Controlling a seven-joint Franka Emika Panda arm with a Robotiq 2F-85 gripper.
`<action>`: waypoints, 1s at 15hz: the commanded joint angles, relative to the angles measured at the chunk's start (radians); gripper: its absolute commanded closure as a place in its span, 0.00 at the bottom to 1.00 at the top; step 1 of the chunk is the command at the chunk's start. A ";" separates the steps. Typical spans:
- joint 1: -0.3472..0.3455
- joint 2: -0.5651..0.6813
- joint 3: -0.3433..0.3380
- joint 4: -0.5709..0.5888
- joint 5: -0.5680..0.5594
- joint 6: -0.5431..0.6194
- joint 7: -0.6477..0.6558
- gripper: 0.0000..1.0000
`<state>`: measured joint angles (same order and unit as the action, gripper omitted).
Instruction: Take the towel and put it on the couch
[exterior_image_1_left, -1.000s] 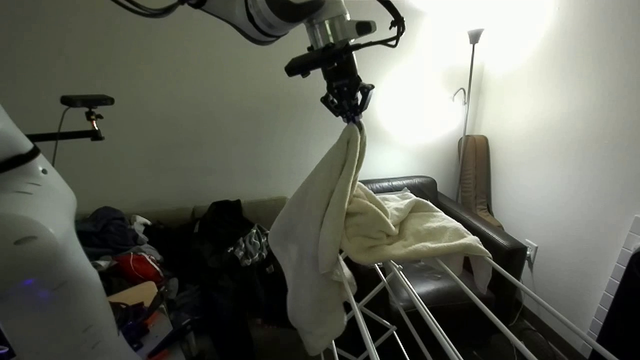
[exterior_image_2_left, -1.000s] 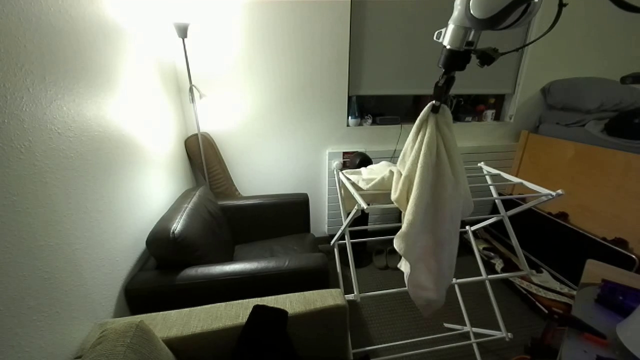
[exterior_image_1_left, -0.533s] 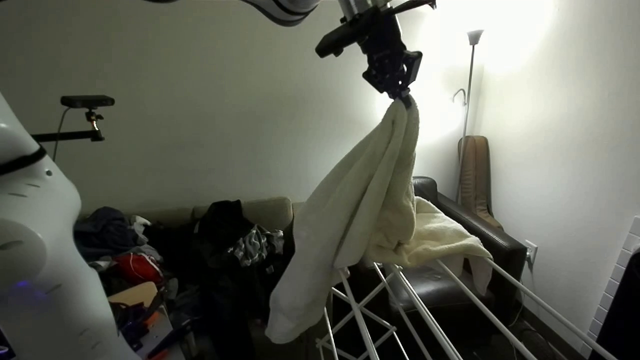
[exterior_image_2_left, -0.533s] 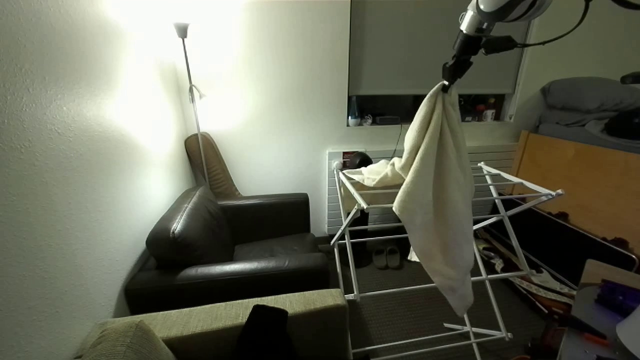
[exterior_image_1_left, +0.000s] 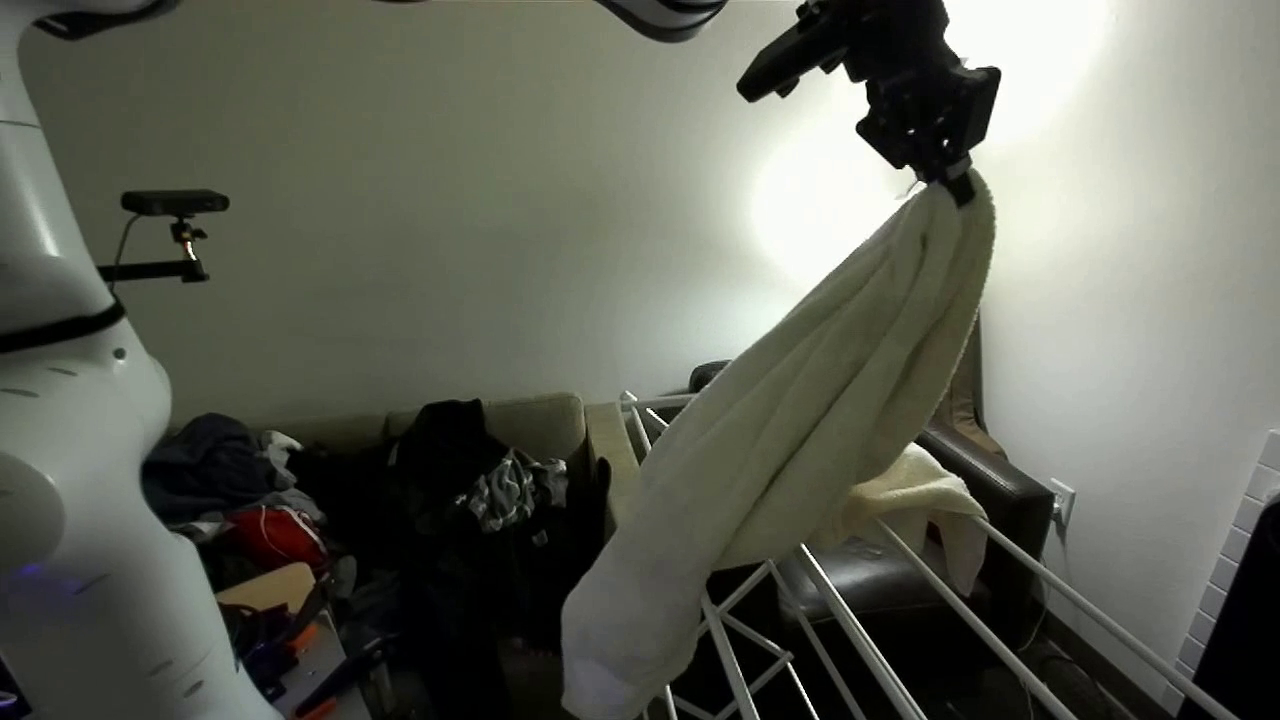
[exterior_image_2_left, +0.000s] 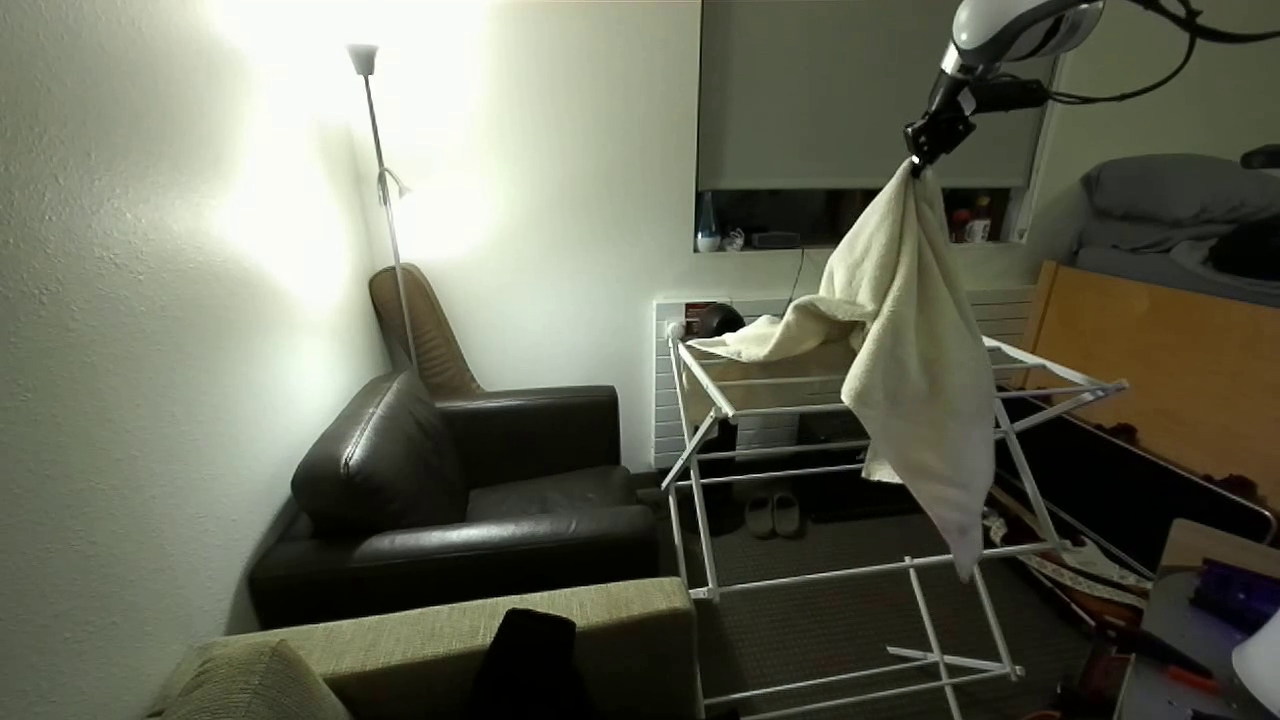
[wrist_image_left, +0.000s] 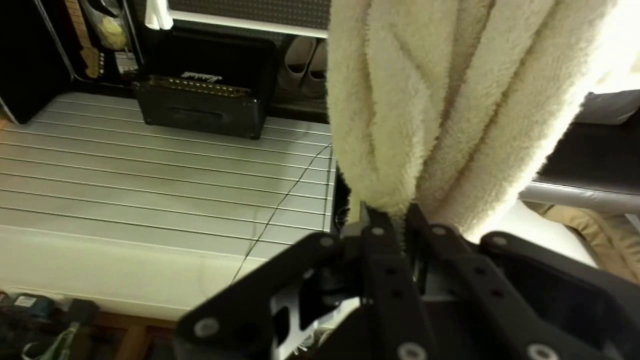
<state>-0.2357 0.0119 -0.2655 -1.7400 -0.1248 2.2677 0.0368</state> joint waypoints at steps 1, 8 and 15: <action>-0.027 0.064 -0.017 0.041 -0.021 0.022 0.039 0.95; -0.021 0.080 0.007 -0.092 0.055 -0.035 -0.033 0.94; -0.013 0.080 0.032 -0.191 0.076 -0.026 -0.085 0.94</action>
<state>-0.2460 0.1106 -0.2413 -1.8859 -0.0817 2.2365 0.0097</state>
